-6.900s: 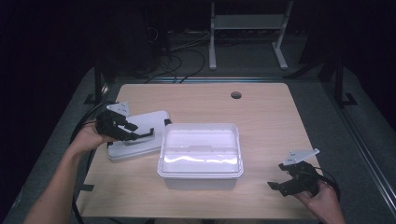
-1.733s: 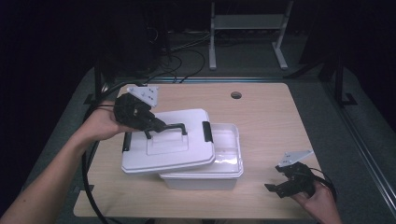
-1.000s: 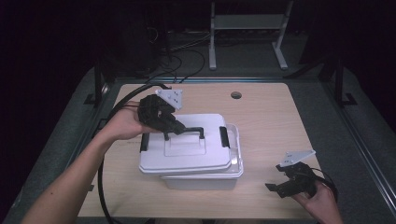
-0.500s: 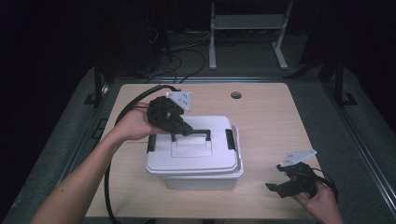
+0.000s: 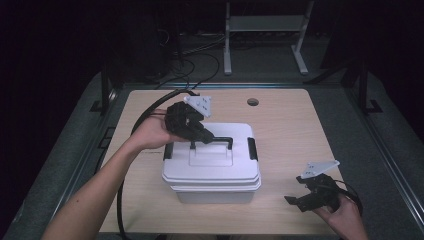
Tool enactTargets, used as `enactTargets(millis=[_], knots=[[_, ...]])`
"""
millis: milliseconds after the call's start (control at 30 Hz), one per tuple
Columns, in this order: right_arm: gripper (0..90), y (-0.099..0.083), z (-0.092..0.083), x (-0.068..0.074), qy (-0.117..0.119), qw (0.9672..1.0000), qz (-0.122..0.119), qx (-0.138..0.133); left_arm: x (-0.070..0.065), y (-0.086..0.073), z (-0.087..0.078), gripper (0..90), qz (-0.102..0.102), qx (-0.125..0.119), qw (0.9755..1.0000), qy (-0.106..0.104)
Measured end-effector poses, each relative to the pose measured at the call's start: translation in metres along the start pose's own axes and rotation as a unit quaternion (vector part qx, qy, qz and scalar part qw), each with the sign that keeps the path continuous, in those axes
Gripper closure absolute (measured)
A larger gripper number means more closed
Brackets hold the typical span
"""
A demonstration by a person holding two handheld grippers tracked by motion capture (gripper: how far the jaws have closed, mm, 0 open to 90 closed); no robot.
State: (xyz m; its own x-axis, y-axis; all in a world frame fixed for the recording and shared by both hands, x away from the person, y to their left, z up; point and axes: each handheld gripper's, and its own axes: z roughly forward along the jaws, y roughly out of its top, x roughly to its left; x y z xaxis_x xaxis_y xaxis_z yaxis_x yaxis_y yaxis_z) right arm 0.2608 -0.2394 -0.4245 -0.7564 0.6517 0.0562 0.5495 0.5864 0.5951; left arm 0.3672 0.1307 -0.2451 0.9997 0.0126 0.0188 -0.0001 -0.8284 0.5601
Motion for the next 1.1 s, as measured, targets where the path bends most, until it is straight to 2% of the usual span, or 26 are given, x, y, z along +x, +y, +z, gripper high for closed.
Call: enactTargets(millis=[33, 267, 400, 500, 567, 800, 900, 1100], knots=[[18.2, 0.0, 0.0, 0.0, 0.0, 1.0, 0.0, 0.0, 0.0, 0.0, 0.0, 84.6, 0.003, 0.005, 1.0, 0.003], [18.3, 0.0, 0.001, 0.0, 0.0, 1.0, 0.001, 0.002, -0.003, -0.003, -0.005, 84.7, 0.007, -0.005, 1.0, 0.004], [18.3, 0.001, 0.001, 0.0, 0.002, 1.0, 0.001, 0.003, -0.004, -0.003, -0.007, 84.8, 0.005, -0.017, 0.9998, 0.003], [18.3, 0.001, 0.002, 0.0, 0.002, 1.0, 0.0, 0.003, -0.004, 0.0, -0.008, 84.8, 0.005, -0.029, 0.9996, -0.005], [18.3, 0.0, 0.002, 0.0, 0.002, 1.0, 0.001, 0.002, -0.004, 0.002, -0.005, 84.8, 0.007, -0.024, 0.9997, 0.0], [18.3, 0.0, 0.001, 0.0, 0.002, 1.0, 0.001, 0.002, -0.002, 0.007, 0.012, 84.7, 0.009, -0.006, 0.9999, -0.008], [18.3, -0.001, 0.0, -0.001, 0.002, 1.0, 0.001, 0.0, -0.003, 0.009, 0.02, 84.7, 0.013, 0.015, 0.9998, -0.005], [18.3, -0.001, 0.0, -0.001, 0.002, 1.0, 0.0, 0.0, -0.004, 0.002, 0.029, 84.6, 0.011, 0.022, 0.9997, -0.008]])
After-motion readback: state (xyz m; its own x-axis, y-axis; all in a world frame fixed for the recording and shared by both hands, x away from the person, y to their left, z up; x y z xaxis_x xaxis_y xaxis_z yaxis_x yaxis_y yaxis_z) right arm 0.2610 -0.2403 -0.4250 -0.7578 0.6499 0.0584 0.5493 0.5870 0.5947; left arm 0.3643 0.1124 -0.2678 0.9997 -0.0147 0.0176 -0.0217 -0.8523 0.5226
